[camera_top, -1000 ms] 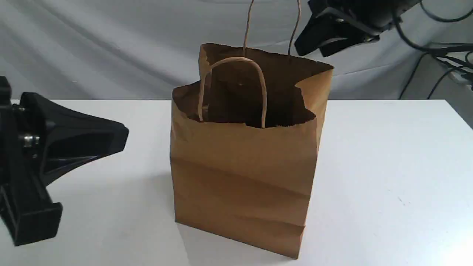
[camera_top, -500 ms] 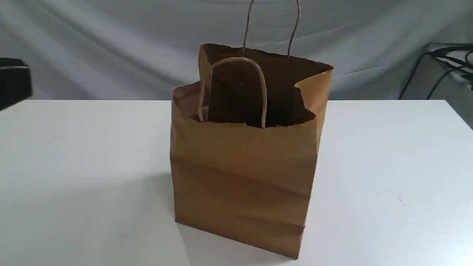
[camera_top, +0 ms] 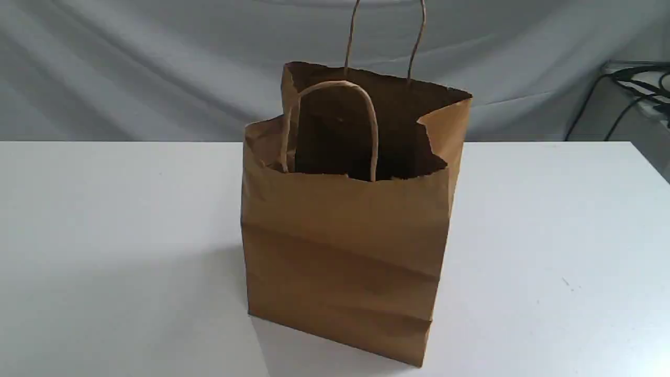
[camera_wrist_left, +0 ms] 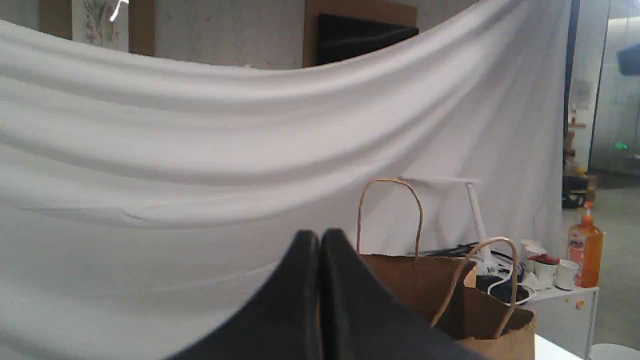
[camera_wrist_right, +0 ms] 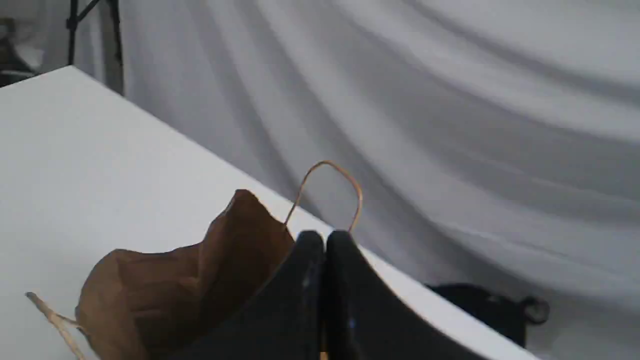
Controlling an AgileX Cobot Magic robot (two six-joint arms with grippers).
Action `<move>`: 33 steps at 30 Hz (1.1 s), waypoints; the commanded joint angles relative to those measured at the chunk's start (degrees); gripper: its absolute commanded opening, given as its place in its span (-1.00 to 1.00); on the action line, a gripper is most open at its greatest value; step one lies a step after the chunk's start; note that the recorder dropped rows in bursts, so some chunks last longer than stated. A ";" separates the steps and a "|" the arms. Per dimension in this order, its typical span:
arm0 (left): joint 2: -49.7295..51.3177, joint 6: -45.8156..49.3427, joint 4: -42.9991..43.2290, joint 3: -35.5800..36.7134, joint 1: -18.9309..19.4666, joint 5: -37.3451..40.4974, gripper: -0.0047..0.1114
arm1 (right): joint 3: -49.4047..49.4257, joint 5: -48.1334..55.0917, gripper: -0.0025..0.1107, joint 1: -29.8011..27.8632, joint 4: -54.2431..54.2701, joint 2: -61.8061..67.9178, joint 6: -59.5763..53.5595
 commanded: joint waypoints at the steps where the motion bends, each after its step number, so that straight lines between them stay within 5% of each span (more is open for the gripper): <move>1: -1.01 -0.83 -0.38 0.66 -0.33 -1.53 -0.92 | 11.80 -10.42 -0.96 -0.03 1.84 -7.91 -3.69; 10: -0.86 -0.83 -0.36 0.66 -0.33 0.51 -0.92 | 33.00 -15.87 -0.96 -0.03 1.93 -21.62 -3.58; 15: -0.86 -1.15 -1.86 0.66 -0.33 10.52 -0.92 | 39.67 -14.46 -0.96 -0.03 1.93 -25.10 -3.35; 21: -0.86 -1.47 -1.95 0.66 -0.33 12.09 -0.92 | 41.14 -6.22 -0.96 -0.03 3.08 -26.27 -3.20; 33: -0.86 -1.47 -1.95 0.66 -0.33 12.09 -0.92 | 41.14 -5.95 -0.96 -0.03 3.07 -26.27 -3.20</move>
